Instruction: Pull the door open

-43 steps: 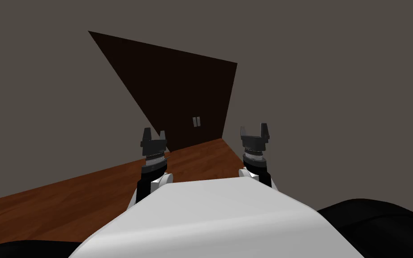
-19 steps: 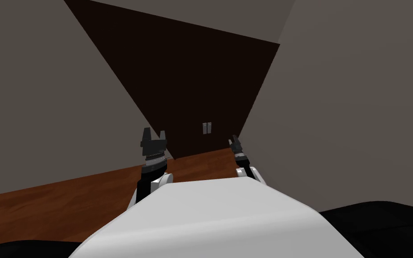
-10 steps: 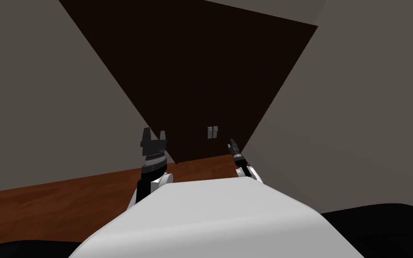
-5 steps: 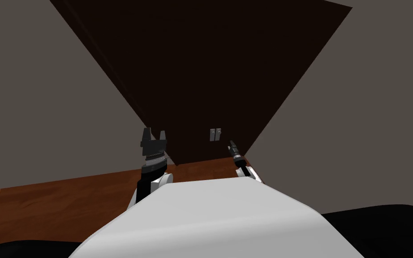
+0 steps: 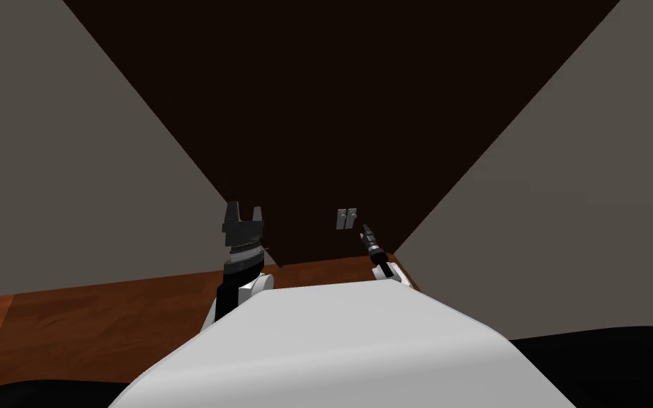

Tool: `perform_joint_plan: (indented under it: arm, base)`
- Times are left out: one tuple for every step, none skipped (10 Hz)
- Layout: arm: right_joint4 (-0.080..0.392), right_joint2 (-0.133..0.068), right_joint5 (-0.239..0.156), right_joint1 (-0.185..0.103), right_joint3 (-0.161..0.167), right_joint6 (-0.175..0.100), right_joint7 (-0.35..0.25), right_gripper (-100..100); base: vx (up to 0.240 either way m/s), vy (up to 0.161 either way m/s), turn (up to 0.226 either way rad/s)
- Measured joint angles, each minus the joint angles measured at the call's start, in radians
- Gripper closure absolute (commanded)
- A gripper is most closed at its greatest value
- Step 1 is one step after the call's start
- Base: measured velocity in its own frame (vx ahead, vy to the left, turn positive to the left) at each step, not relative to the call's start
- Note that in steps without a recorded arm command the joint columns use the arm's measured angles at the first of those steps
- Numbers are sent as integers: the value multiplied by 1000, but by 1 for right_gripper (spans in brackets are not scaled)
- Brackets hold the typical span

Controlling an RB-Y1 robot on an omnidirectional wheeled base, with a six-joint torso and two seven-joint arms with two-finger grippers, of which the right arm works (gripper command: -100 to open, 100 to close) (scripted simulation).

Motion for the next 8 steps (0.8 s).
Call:
perform_joint_plan:
  arm:
    - [2,0,0,-1,0,0,-1,-100]
    - [0,-8,-3,7,-13,6,-3,-100]
    - [-1,-20,-9,15,-30,16,-6,-100]
    - [10,-19,-10,14,-41,16,-3,-100]
    - [26,-21,-13,15,-57,11,2,-100]
    - [34,-24,-16,17,-76,14,6,-100]
    - [39,-35,-22,19,-93,21,5,-100]
    - [59,-40,-26,16,-113,18,6,-100]
  base:
    - [-29,-26,-24]
    - [-107,-56,-7]
    - [-96,-41,3]
    - [-69,-24,20]
    - [-67,-26,31]
    - [-57,-30,37]
    - [-40,-23,40]
    - [-27,-21,73]
